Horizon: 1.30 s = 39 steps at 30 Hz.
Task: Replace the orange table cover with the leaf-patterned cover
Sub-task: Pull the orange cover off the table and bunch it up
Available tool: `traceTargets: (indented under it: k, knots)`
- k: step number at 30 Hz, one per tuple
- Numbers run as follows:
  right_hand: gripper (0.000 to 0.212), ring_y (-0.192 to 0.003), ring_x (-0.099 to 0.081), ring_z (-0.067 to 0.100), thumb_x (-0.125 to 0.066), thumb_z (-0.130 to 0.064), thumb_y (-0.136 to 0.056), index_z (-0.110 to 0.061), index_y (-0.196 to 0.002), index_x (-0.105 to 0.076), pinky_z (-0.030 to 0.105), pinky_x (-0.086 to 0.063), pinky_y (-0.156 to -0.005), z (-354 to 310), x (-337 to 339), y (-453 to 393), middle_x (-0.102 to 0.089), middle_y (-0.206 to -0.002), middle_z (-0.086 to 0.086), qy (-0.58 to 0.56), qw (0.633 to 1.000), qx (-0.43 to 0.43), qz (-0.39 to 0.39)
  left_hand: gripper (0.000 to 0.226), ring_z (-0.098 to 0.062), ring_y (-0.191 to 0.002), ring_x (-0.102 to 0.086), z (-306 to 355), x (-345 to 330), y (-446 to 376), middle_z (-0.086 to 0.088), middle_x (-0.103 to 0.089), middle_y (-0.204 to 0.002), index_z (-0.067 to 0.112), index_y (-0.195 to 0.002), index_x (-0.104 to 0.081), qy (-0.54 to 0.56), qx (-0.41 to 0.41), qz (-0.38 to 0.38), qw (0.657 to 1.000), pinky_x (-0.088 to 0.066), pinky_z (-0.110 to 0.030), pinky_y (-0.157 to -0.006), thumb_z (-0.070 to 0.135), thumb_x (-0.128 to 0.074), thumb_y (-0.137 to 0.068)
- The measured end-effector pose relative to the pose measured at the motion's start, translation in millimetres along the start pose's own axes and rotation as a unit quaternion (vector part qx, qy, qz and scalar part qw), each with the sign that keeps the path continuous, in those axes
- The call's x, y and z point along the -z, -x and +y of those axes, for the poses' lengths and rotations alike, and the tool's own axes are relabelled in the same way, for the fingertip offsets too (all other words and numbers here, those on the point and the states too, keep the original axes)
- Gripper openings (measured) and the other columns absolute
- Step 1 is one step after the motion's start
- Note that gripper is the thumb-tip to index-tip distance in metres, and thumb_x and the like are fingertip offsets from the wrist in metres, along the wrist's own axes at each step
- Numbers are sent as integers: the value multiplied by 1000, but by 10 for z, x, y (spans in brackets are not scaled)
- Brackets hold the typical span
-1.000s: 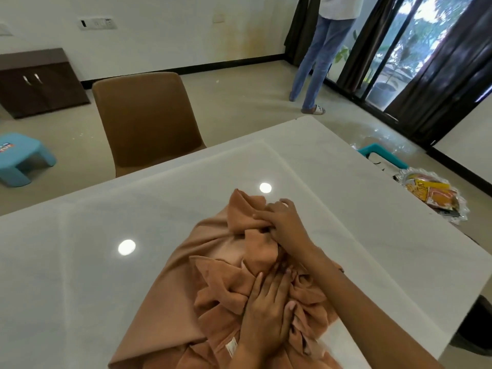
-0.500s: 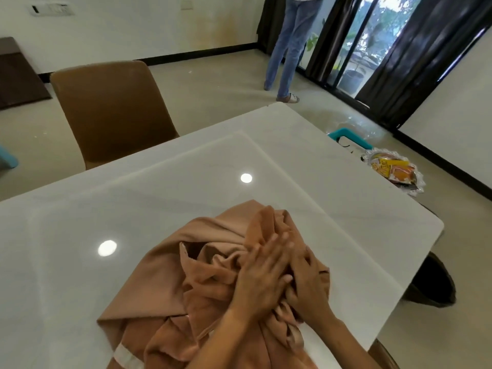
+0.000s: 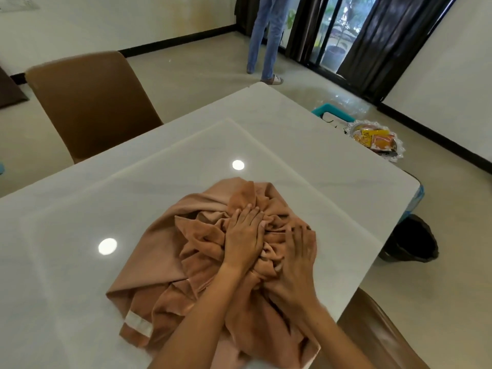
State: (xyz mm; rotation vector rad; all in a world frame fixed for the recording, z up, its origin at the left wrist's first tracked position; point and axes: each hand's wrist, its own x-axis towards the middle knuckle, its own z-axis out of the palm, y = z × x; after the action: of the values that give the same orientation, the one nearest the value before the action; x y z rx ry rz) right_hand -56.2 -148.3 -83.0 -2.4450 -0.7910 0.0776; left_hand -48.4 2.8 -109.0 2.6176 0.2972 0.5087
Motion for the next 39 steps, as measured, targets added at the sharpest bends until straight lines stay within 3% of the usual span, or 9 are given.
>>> traceTargets:
  k: [6, 9, 11, 16, 22, 26, 32, 36, 39]
  knots:
    - [144, -140, 26, 26, -68, -72, -49, -12, -147, 19, 58, 13, -111, -16, 152, -696, 27, -153, 9, 130, 972, 149, -129, 51, -12, -126, -49, 17, 85, 53, 2, -55, -133, 7, -138, -47, 112, 20, 27, 993, -22, -26, -112, 29, -26, -98]
    - [150, -143, 19, 17, -69, -74, -45, -13, -144, 26, 54, 14, -112, 35, 78, -851, 24, -155, 3, 139, 957, 156, -203, 64, -7, -128, -42, 50, 200, 126, 9, -46, -135, 2, -150, -11, 182, 67, 46, 980, -28, -27, -110, 35, -22, -97]
    - [143, -145, 5, 15, -66, -73, -48, -15, -146, 21, 58, 6, -113, 64, 36, -902, 12, -158, 3, 145, 951, 154, -224, 62, -13, -131, -43, 85, 239, 171, -2, -43, -143, 9, -152, -5, 185, 70, 55, 979, -32, -36, -110, 39, -19, -98]
    - [109, -142, -19, 19, -50, -75, -58, -25, -149, -17, 57, -17, -110, 98, 31, -947, -25, -153, -2, 128, 961, 158, -186, 57, -19, -144, -22, -50, 572, 480, -5, -23, -156, 12, -150, -24, 90, 17, 71, 993, -13, -39, -119, 42, -29, -101]
    - [111, -141, -23, 23, -56, -74, -52, -24, -147, -25, 56, -17, -110, 157, -23, -1010, -32, -149, 1, 163, 954, 159, -193, 129, -36, -145, 10, -1136, 1056, 1417, -21, 9, -157, 16, -153, -1, -77, 191, -33, 978, 12, -55, -113, 96, -37, -58]
    - [106, -140, -26, 26, -50, -74, -57, -22, -146, -27, 57, -18, -111, 93, -24, -991, -33, -149, 6, 138, 959, 166, -184, 149, -29, -144, 21, -1459, 878, 1590, -11, 27, -155, 16, -148, 21, -15, 250, -120, 961, 1, -62, -113, 98, -49, -45]
    - [101, -137, -31, 30, -50, -76, -62, -18, -143, -35, 57, -20, -111, 76, -96, -979, -37, -147, 9, 141, 956, 180, -186, 127, -5, -140, 27, -1313, 755, 1431, 7, 30, -153, 43, -139, 32, 182, 260, -39, 947, -1, -51, -118, 100, -36, -49]
    - [99, -138, -31, 26, -61, -70, -58, -26, -141, -31, 48, -17, -111, 39, -109, -1014, -38, -146, 3, 121, 958, 178, -191, 124, -13, -144, 21, -955, 662, 1081, 14, 32, -152, 43, -140, 29, 303, 230, 37, 924, -2, -52, -118, 94, -46, -56]
    - [97, -137, -32, 25, -61, -69, -62, -27, -142, -28, 48, -22, -111, 12, -101, -1029, -38, -146, 1, 100, 960, 187, -183, 133, -31, -142, 25, -734, 651, 748, -7, 35, -152, 19, -145, 27, 237, 148, 28, 960, 12, -50, -115, 90, -48, -61]
